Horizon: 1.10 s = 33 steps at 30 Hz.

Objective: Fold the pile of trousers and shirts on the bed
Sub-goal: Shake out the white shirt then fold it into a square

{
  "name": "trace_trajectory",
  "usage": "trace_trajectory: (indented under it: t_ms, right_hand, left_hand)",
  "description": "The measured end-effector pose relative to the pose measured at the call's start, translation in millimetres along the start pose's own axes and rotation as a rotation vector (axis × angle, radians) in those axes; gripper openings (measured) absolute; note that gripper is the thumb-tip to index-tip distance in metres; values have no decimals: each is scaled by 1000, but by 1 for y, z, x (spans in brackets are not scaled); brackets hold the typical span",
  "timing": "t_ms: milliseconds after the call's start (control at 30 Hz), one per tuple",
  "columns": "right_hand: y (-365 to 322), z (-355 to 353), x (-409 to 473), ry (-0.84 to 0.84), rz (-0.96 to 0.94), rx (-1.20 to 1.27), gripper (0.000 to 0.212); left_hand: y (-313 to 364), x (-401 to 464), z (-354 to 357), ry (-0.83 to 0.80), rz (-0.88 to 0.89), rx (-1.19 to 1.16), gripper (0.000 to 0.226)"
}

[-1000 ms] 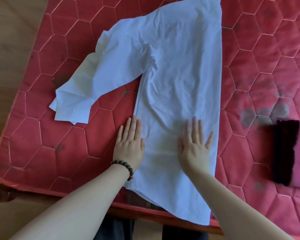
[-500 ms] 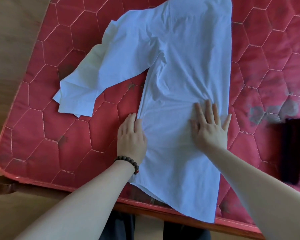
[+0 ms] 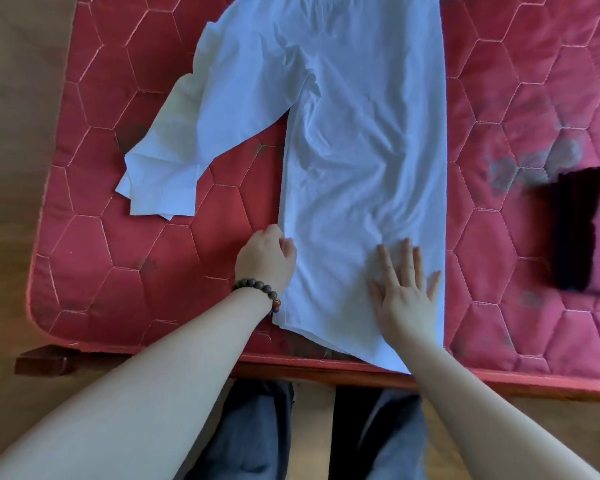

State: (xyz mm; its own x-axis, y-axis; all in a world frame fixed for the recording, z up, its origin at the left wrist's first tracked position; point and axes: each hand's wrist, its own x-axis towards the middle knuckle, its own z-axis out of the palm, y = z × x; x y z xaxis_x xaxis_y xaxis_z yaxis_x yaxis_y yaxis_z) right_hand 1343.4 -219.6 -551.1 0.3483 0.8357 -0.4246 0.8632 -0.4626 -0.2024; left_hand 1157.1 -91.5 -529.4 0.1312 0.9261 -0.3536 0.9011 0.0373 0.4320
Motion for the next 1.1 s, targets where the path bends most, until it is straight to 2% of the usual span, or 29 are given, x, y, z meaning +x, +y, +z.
trace_trajectory:
  t_ms: [133, 300, 433, 600, 700, 800, 833, 867, 967, 1033, 1100]
  right_hand:
    - [8, 12, -45, -61, -32, -62, 74]
    - [-12, 25, -81, -74, -138, -152, 95]
    - [-47, 35, -86, -32, -241, -114, 92]
    - [-67, 40, -77, 58, -223, -16, 75]
    - [-48, 38, -77, 42, -182, -37, 78]
    - [-8, 30, -80, 68, -123, -38, 77]
    - [6, 26, -81, 85, -119, -57, 76]
    - [20, 22, -83, 111, -120, -86, 76]
    - [51, 13, -89, 155, -119, -130, 76]
    - [58, 8, -94, 92, -171, -160, 75]
    - [59, 8, -102, -35, -184, -198, 75]
  left_hand:
    - [-13, -29, -2, -191, -75, -60, 38]
    - [-28, -61, 4, -235, -141, -226, 44]
    - [-25, -78, 5, -174, -157, -357, 48]
    - [-17, -96, 1, -109, -115, -450, 48]
    - [-17, -101, -2, -66, -104, -468, 39]
    - [-18, -106, -4, -33, -143, -560, 10]
    - [-18, -108, -4, -18, -161, -597, 7]
    - [-20, -109, -3, -2, -164, -610, 20]
    - [-25, -109, 1, 17, -92, -504, 58]
    - [-27, -110, 4, -39, -65, -404, 66]
    - [-26, -111, 8, -100, -95, -178, 60]
